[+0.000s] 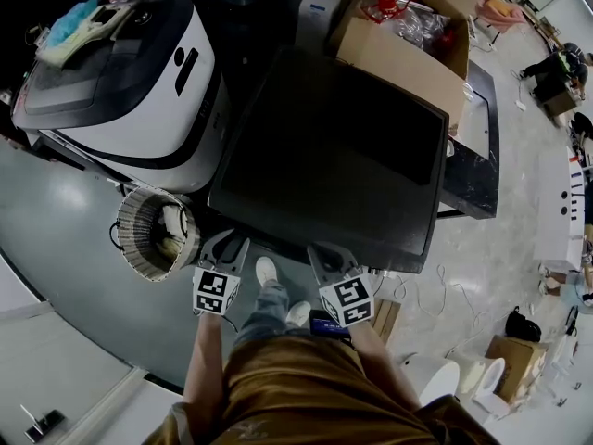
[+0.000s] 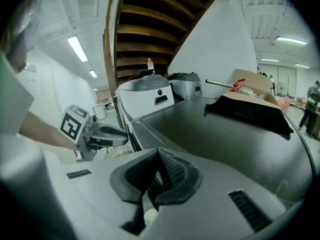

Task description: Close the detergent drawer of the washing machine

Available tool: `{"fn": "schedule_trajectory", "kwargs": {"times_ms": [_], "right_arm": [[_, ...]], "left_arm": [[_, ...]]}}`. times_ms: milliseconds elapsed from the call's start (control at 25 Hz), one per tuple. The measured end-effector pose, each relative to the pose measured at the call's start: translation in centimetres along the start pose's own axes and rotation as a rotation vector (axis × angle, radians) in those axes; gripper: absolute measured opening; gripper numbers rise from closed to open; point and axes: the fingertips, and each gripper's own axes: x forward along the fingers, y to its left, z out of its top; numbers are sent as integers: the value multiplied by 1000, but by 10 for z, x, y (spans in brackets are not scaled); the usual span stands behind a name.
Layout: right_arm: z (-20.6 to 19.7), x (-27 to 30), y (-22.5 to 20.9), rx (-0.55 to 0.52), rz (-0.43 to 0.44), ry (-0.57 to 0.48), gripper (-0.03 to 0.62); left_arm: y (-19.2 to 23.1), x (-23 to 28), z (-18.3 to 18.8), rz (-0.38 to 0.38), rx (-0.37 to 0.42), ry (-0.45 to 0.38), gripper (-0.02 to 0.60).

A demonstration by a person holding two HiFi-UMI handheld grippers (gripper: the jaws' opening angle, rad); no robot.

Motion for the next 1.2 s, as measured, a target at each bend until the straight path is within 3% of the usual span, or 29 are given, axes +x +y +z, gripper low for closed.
{"fn": "schedule_trajectory", "kwargs": {"times_ms": [600, 880, 1200], "right_arm": [[2, -17, -6, 3, -34, -21, 12], [11, -39, 2, -87, -70, -65, 12], [21, -61, 12, -102, -68, -136, 12]], "left_arm": [[1, 8, 7, 8, -68, -16, 132], [1, -17, 26, 74, -102, -105, 131], [-13, -56, 64, 135, -116, -227, 130]]}}
